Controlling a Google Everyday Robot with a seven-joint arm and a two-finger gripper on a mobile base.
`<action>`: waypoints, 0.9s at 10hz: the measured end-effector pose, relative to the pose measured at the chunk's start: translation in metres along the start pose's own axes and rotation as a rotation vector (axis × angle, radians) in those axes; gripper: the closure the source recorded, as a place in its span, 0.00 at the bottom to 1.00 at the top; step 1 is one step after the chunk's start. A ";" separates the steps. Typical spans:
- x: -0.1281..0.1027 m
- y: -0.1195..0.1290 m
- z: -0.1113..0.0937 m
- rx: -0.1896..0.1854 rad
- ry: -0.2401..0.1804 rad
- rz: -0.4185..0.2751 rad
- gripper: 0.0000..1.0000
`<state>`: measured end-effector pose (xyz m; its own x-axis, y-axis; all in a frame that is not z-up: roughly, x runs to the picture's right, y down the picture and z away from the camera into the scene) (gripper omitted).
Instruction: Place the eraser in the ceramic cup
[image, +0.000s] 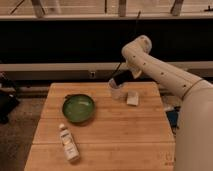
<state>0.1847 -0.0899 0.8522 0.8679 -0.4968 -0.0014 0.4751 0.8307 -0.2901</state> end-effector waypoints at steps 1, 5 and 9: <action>0.001 0.000 0.000 0.010 0.018 -0.002 0.98; -0.004 -0.003 -0.003 0.034 0.056 -0.021 0.98; -0.011 -0.011 -0.003 0.037 0.065 -0.047 0.66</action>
<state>0.1695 -0.0941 0.8522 0.8340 -0.5493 -0.0508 0.5209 0.8145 -0.2556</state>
